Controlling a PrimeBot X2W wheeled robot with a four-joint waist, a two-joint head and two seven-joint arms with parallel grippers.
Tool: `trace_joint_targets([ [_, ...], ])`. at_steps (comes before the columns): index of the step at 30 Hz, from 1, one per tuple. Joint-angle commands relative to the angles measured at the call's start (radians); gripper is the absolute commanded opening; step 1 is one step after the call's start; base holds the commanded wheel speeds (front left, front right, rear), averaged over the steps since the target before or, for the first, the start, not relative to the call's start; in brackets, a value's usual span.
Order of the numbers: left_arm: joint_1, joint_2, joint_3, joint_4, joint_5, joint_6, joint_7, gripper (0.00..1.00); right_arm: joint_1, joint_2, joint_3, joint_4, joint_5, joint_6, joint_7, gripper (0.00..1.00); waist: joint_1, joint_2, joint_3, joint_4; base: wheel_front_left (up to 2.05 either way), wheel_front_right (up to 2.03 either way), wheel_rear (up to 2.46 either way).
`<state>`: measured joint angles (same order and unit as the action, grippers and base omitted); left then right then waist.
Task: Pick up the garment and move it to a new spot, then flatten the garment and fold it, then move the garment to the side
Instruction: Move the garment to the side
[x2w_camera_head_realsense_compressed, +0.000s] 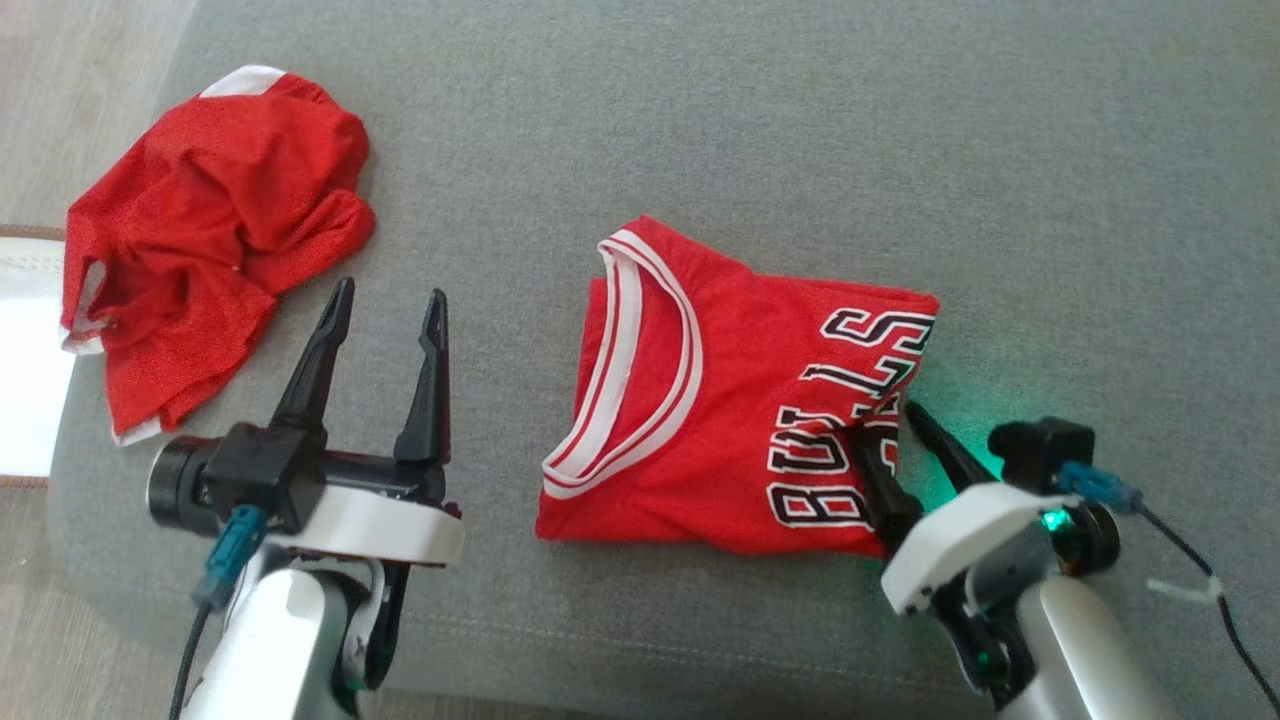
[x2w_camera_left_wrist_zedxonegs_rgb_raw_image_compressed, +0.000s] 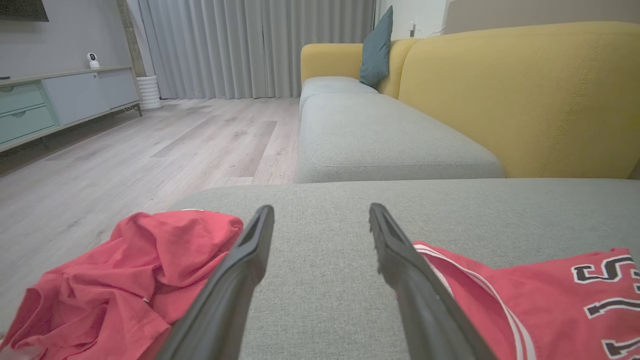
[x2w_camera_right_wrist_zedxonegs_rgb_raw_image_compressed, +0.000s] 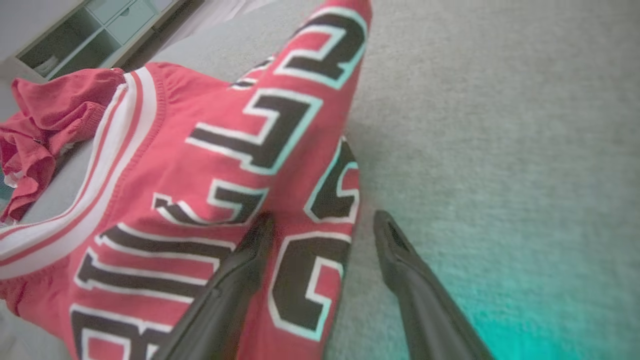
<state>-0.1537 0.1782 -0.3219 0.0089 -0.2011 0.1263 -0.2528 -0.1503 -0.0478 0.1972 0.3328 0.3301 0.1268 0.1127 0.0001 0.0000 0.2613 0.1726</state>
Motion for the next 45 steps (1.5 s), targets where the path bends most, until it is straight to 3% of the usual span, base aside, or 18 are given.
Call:
trace_joint_targets([
  [1, -0.043, 0.007, 0.039, -0.026, 0.010, -0.001, -0.009, 1.00, -0.018, -0.003, 0.032, -0.009, 0.006, 0.004, -0.003, 1.00, -0.0001, 0.0000, 0.001, 0.000, 0.00, 0.00, 0.00],
  [4, -0.043, 0.000, 0.046, -0.026, 0.017, -0.007, -0.009, 1.00, -0.040, -0.003, 0.047, 0.030, 0.026, 0.004, 0.018, 1.00, -0.0001, 0.0000, 0.005, 0.001, 0.00, 0.00, 0.00],
  [6, -0.044, -0.005, 0.050, -0.026, 0.021, -0.012, -0.009, 1.00, -0.046, -0.003, 0.048, 0.051, 0.036, 0.004, 0.035, 0.27, -0.0001, 0.0000, 0.006, 0.002, 0.00, 0.00, 0.00],
  [7, -0.045, -0.007, 0.052, -0.026, 0.023, -0.014, -0.009, 1.00, -0.046, -0.003, 0.045, 0.055, 0.043, 0.004, 0.038, 0.00, -0.0001, 0.0000, 0.006, 0.002, 0.00, 0.00, 0.00],
  [17, -0.037, -0.017, 0.084, -0.034, 0.041, -0.027, -0.009, 1.00, -0.012, -0.045, -0.070, -0.049, 0.016, 0.004, 0.046, 0.00, -0.0001, 0.0000, 0.004, -0.053, 0.00, 0.00, 0.00],
  [27, -0.039, -0.001, 0.096, -0.062, 0.063, -0.045, -0.009, 1.00, -0.045, -0.097, -0.129, -0.183, -0.022, 0.004, 0.104, 0.00, -0.0001, 0.0000, 0.037, -0.232, 0.00, 0.00, 0.00],
  [34, -0.080, 0.018, 0.081, -0.079, 0.079, -0.064, -0.007, 1.00, -0.163, -0.140, -0.096, -0.156, -0.013, 0.004, 0.091, 0.00, -0.0001, 0.0000, 0.095, -0.369, 0.00, 0.00, 0.00],
  [45, -0.175, 0.047, 0.034, -0.128, 0.114, -0.103, 0.034, 1.00, -0.361, -0.238, -0.212, -0.073, 0.006, 0.004, 0.026, 0.00, -0.0001, 0.0000, 0.215, -0.505, 0.00, 0.00, 0.00],
])
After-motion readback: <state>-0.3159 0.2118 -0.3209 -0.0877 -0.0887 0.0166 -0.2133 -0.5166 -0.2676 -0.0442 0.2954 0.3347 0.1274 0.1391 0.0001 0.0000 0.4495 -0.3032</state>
